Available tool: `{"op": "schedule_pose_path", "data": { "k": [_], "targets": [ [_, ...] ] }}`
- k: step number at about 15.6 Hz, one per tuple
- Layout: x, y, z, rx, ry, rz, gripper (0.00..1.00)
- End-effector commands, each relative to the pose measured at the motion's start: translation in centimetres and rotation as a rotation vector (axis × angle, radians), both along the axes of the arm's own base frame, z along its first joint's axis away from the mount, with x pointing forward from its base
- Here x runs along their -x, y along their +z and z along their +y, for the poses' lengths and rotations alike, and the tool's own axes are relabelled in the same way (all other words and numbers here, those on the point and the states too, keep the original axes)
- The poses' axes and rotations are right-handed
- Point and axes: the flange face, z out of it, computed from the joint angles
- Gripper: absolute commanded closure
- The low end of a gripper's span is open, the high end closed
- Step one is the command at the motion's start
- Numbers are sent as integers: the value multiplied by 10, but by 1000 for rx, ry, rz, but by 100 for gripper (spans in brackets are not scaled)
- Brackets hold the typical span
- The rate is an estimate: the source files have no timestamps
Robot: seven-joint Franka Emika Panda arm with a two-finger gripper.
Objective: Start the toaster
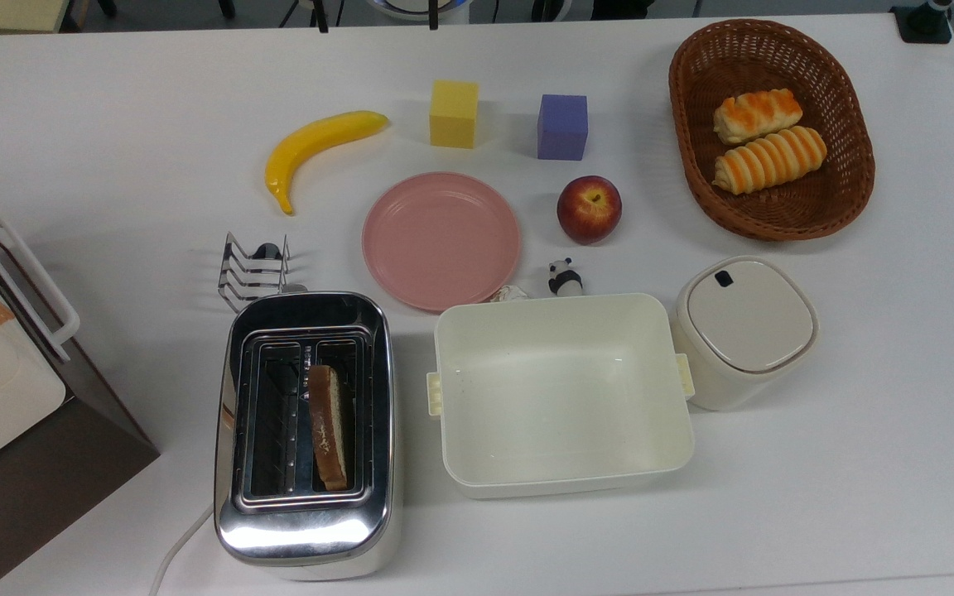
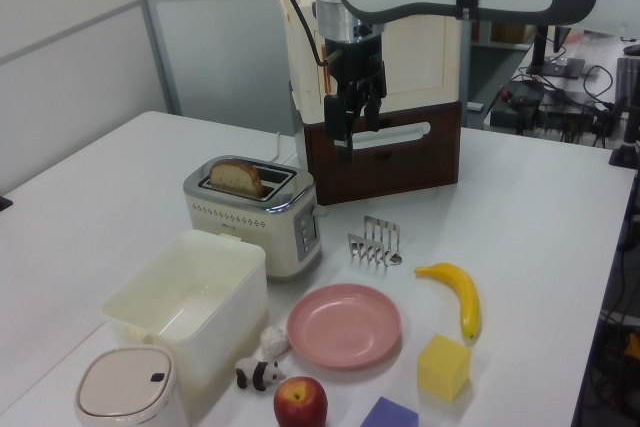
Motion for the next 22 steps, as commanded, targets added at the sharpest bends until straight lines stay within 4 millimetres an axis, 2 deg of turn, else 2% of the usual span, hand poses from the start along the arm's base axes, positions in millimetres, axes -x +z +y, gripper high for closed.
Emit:
{"op": "schedule_pose_path", "data": {
  "k": [1, 3, 4, 6, 7, 8, 22],
  "targets": [
    [5, -2, 1, -18, -1, 8, 0],
    [4, -3, 1, -18, 7, 9, 0],
    [3, -5, 2, -17, 22, 13, 18],
    [3, -4, 1, -20, 81, 11, 70],
    [3, -4, 0, -20, 110, 13, 89],
    [3, -4, 0, -20, 128, 13, 100],
    [2, -4, -1, -21, 120, 10, 100]
  ]
}}
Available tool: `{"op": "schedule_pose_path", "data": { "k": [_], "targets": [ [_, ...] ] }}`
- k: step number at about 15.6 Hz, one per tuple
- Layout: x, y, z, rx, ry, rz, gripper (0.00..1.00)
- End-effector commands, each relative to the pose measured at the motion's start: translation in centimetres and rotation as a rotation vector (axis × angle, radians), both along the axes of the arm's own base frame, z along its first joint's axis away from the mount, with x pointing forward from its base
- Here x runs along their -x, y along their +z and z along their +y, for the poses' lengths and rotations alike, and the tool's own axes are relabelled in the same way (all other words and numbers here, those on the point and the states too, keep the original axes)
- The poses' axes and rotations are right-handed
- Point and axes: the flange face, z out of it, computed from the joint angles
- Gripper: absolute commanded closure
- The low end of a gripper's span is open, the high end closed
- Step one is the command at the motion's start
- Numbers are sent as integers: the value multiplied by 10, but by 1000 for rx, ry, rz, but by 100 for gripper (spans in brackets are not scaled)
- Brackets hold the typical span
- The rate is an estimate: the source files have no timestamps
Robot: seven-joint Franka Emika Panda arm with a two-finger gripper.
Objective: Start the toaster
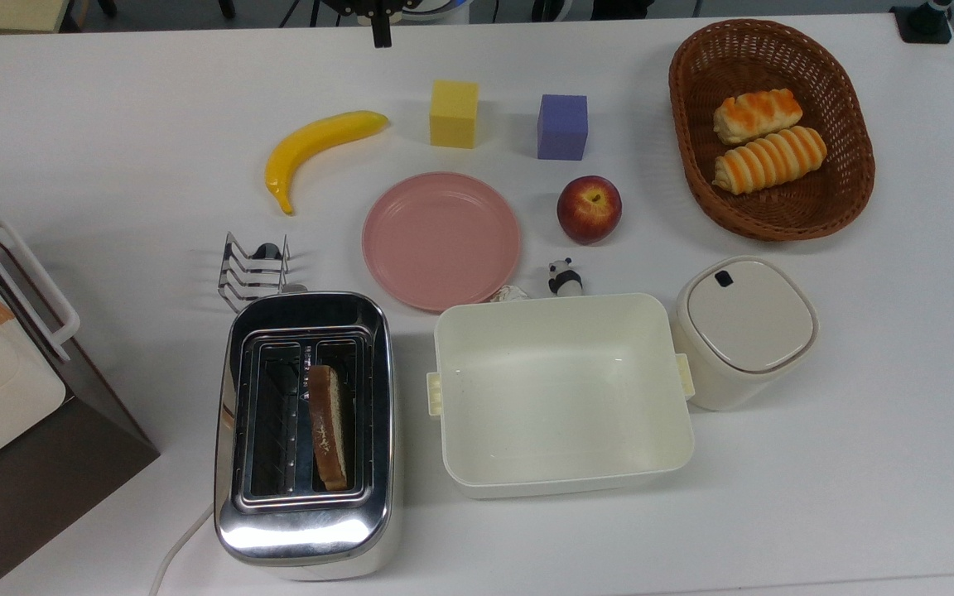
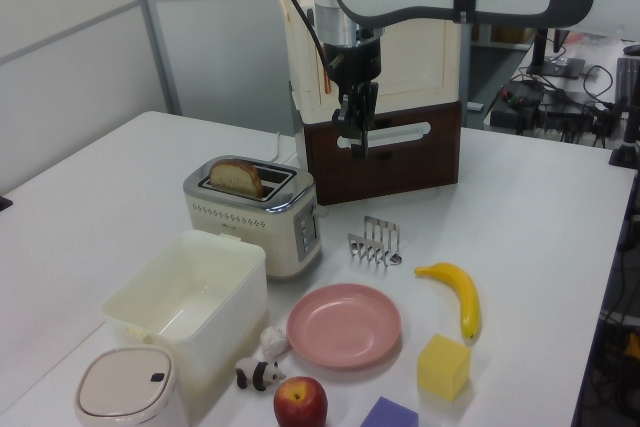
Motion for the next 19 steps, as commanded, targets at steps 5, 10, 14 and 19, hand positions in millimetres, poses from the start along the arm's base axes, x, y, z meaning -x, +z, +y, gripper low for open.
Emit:
{"op": "schedule_pose_path", "data": {
  "k": [5, 10, 14, 19],
  "targets": [
    [-11, -18, -15, -14, 2, 19, 100],
    [-35, -33, -45, -8, -45, -58, 100],
    [-59, -64, -64, 3, -64, -83, 100],
    [-84, -100, -92, 15, -100, -121, 100]
  ]
}}
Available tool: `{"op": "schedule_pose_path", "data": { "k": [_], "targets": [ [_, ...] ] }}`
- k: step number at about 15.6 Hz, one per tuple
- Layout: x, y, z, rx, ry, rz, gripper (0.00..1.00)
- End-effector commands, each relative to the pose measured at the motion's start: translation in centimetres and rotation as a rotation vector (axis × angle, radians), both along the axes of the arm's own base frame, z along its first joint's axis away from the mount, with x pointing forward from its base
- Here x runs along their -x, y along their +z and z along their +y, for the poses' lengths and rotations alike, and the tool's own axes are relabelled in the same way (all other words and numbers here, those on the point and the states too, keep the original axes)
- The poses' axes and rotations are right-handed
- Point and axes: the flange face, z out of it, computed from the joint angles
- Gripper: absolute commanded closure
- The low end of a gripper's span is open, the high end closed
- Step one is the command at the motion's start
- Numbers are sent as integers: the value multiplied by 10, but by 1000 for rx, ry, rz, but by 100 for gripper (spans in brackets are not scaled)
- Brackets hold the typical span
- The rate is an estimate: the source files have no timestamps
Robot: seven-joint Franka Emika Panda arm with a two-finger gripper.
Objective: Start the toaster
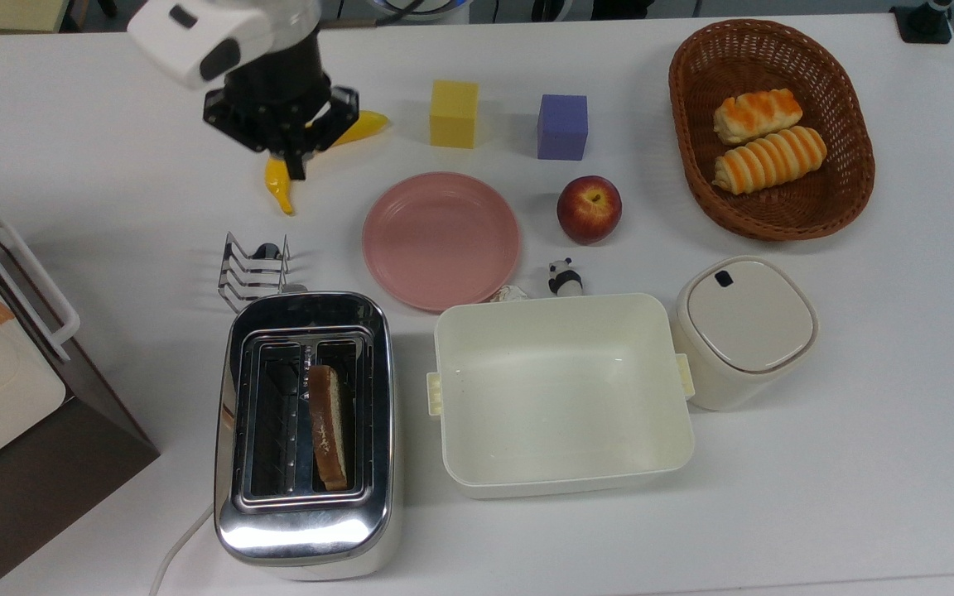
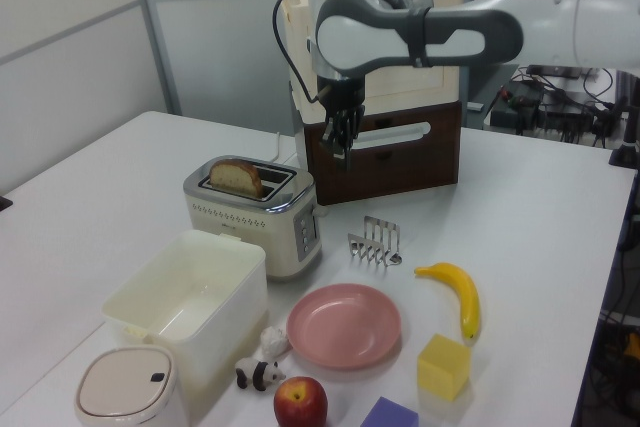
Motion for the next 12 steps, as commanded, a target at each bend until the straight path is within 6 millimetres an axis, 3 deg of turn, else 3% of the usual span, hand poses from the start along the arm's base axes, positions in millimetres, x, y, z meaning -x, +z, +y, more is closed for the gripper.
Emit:
{"op": "schedule_pose_path", "data": {
  "k": [1, 5, 12],
  "targets": [
    [-16, -22, -13, 0, 6, -37, 100],
    [-29, -47, -25, 9, -7, -50, 100],
    [-42, -84, -26, 10, -5, -30, 100]
  ]
}}
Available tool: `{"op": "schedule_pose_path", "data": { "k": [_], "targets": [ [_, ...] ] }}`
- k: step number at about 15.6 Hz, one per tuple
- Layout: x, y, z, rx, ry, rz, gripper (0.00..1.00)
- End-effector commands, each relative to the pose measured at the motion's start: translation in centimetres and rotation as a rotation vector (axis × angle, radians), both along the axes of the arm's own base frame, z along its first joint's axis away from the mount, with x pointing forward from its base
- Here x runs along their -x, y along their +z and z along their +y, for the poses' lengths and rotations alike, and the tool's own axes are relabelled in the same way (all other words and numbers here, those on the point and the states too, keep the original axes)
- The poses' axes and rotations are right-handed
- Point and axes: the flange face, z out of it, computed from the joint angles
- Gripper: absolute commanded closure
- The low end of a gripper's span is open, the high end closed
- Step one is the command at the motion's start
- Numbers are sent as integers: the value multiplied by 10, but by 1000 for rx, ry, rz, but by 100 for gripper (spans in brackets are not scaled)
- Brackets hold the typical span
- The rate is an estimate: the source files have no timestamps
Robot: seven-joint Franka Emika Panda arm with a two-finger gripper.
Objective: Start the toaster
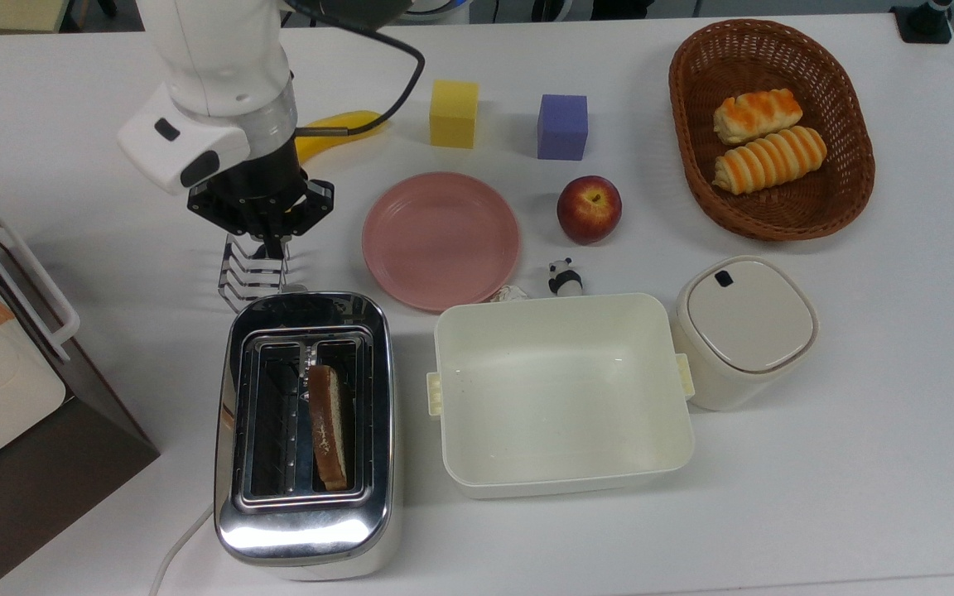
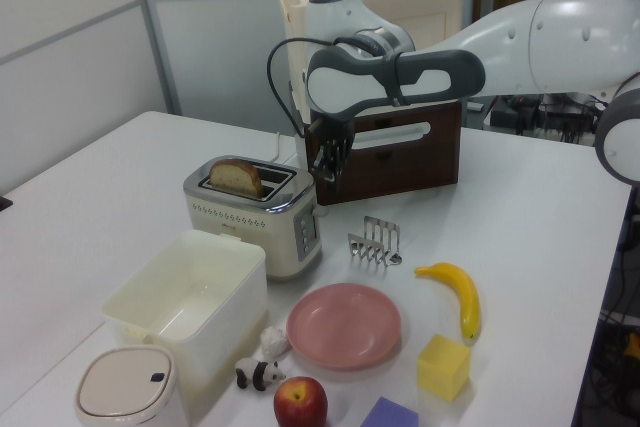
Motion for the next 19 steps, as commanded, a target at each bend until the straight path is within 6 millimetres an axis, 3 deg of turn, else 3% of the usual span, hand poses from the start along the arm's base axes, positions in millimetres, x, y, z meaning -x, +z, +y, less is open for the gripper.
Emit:
{"op": "schedule_pose_path", "data": {
  "k": [1, 12, 15, 19],
  "targets": [
    [-6, -18, -1, -3, 21, 0, 100],
    [-18, -58, -1, 6, 28, 4, 100],
    [-18, -61, 0, 6, 31, 9, 100],
    [-18, -87, 0, 9, 40, 7, 100]
  ]
}}
